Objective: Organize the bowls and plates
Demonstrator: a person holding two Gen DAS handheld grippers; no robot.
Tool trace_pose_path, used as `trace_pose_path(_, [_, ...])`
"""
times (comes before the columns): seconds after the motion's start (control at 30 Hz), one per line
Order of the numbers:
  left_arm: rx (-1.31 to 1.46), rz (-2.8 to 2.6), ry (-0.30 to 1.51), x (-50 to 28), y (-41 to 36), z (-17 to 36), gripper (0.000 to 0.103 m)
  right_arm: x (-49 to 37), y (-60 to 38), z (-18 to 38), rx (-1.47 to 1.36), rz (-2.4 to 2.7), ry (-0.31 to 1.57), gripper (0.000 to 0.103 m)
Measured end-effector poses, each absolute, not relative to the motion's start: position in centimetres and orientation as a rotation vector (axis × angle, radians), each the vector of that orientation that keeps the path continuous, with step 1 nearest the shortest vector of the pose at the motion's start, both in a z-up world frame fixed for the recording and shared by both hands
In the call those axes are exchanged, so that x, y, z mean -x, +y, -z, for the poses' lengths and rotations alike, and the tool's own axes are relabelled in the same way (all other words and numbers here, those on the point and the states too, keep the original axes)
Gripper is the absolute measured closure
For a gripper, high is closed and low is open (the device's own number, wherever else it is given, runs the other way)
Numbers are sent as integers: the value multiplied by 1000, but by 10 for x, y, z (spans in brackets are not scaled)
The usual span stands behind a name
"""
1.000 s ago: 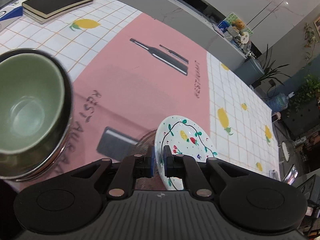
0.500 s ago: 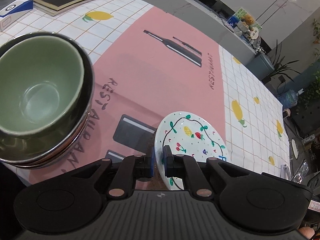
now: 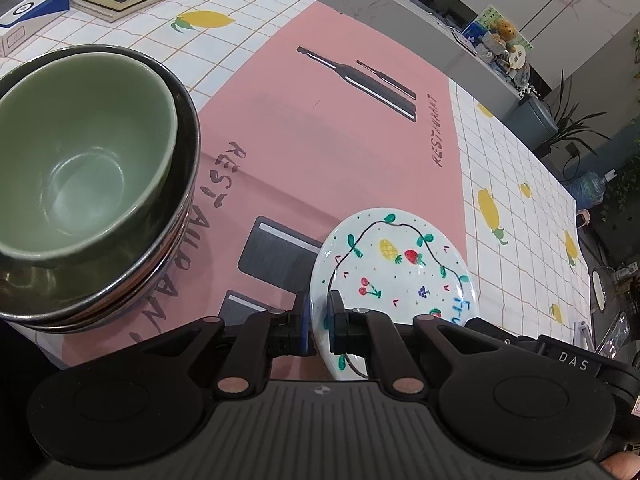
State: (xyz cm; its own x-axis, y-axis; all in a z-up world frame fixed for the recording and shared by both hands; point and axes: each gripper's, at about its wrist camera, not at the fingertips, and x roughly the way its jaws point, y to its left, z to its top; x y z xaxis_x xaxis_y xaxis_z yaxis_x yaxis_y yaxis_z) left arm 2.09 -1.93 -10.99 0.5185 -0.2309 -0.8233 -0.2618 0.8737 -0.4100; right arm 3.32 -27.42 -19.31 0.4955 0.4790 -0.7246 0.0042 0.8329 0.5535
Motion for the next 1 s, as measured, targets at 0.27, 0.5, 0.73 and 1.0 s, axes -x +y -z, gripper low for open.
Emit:
trace_pose_path(0.27, [495, -11, 1040, -20, -24, 107, 96, -28, -268, 185, -455, -277, 995, 97])
trace_pose_path(0.5, [471, 2, 1035, -21, -25, 106, 97, -26, -271, 184, -449, -275, 995, 97])
trace_pose_path(0.73, [479, -10, 1021, -20, -22, 105, 96, -20, -278, 173, -417, -227, 953, 91])
trace_pose_path(1.0, [517, -19, 1000, -20, -18, 108, 87, -13, -277, 186, -460, -235, 1018, 91])
